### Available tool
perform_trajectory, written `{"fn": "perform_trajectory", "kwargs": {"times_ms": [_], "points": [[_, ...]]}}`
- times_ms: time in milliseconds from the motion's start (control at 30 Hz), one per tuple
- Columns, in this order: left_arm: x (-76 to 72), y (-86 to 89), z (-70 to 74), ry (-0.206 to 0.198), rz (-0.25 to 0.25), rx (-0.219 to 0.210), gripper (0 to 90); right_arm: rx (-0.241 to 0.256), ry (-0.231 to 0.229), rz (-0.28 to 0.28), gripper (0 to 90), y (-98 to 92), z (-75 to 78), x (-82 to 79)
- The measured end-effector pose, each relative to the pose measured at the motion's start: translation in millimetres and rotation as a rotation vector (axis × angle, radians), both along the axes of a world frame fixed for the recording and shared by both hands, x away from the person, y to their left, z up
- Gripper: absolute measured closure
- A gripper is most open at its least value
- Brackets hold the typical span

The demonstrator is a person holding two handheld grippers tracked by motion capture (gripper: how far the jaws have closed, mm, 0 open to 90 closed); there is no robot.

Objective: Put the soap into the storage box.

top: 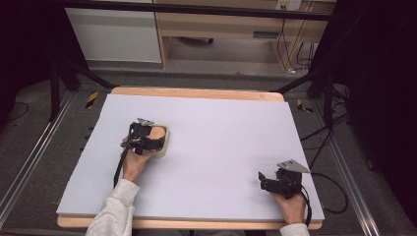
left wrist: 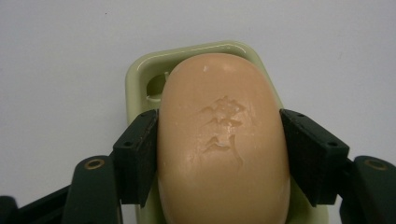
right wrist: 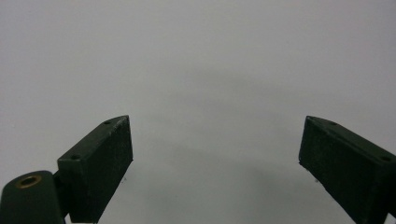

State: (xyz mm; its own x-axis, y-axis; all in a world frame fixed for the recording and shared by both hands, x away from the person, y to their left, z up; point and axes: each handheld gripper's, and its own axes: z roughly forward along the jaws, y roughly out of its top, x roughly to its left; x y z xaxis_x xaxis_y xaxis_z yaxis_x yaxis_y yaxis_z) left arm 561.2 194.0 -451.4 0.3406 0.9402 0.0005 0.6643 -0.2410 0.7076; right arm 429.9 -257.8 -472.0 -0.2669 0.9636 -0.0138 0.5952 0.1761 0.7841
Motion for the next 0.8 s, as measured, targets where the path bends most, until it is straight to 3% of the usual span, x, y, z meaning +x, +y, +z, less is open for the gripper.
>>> {"fn": "perform_trajectory", "kwargs": {"times_ms": [300, 567, 800], "points": [[0.5, 1.0, 0.5, 0.012, 0.002, -0.02, 31.0, 0.0, 0.0, -0.001, 10.0, 0.2, 0.0, -0.1], [0.7, 1.1, 1.2, 0.018, -0.005, -0.012, 30.7, 0.0, -0.001, 0.002, 10.0, -0.1, -0.1, -0.1], [-3.8, 6.1, 10.9, -0.02, 0.001, -0.033, 29.8, -0.002, -0.006, 0.002, 9.8, -1.3, -0.1, -0.1]]}}
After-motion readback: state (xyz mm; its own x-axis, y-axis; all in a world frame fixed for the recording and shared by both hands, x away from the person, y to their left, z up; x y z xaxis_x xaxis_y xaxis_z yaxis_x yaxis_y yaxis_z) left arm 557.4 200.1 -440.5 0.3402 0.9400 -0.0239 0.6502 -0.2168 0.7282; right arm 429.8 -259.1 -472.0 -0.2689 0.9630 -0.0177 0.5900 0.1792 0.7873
